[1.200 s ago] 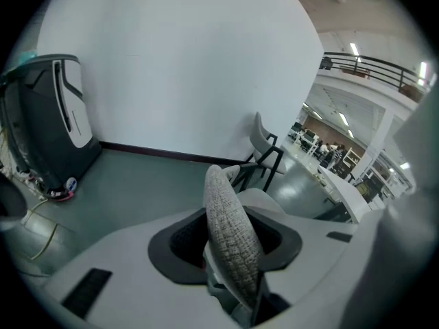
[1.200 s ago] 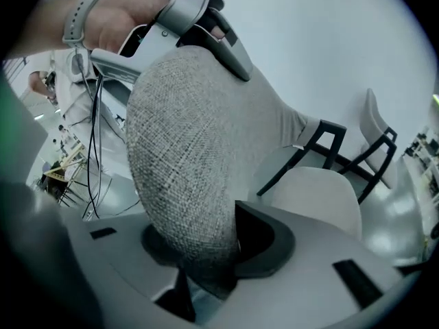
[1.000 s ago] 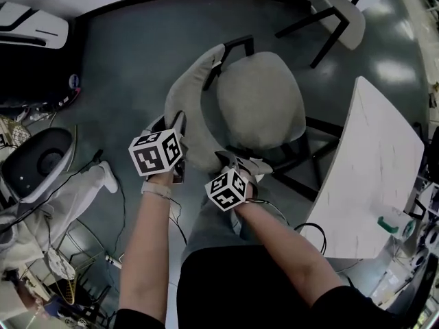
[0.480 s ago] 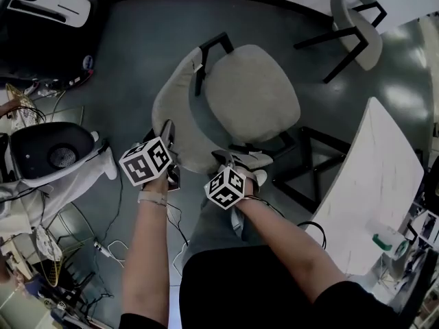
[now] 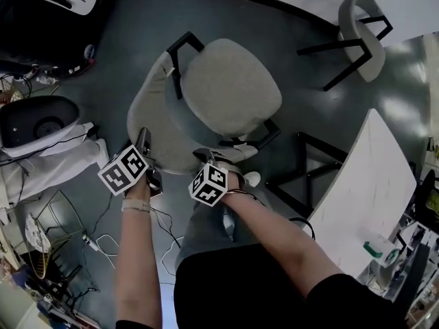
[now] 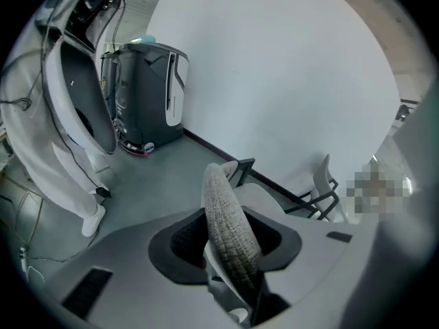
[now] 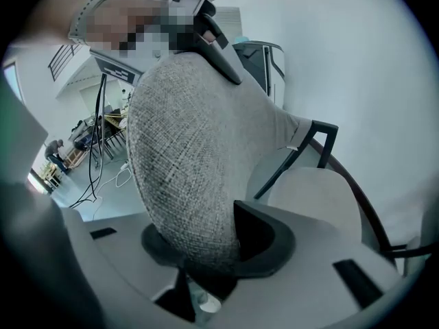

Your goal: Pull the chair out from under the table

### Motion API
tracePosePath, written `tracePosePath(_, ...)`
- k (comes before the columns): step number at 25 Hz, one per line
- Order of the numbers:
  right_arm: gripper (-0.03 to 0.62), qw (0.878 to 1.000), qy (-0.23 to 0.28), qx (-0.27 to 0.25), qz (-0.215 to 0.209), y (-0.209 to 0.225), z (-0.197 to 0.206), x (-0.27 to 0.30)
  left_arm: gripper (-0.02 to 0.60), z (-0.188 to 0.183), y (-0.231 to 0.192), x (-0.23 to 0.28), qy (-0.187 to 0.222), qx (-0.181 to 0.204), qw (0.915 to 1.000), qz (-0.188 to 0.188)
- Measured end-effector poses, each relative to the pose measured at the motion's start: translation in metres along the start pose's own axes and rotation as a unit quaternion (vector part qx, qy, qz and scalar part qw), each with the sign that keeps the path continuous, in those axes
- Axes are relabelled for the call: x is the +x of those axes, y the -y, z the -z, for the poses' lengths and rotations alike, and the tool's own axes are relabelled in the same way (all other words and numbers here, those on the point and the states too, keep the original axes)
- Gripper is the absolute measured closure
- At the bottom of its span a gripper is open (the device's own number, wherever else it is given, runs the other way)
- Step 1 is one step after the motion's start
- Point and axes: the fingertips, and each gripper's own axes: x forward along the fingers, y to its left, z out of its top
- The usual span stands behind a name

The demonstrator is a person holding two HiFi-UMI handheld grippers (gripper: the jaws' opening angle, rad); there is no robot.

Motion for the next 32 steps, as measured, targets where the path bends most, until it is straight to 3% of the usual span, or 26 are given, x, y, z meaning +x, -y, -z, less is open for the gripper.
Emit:
tracePosePath(20, 0.448, 0.994, 0.0, -0.093, -0.05, -0.056, -0.043, 0.036, 0.445, 0.01, -0.099, -0.055, 0.037, -0.082, 0.9934, -0.07)
tracePosePath(32, 0.428, 0.992, -0.008, -0.092, -0.082, -0.068, -0.049, 0.036, 0.437, 0.007, -0.104, -0.057, 0.03, -0.064, 0.9942, -0.081)
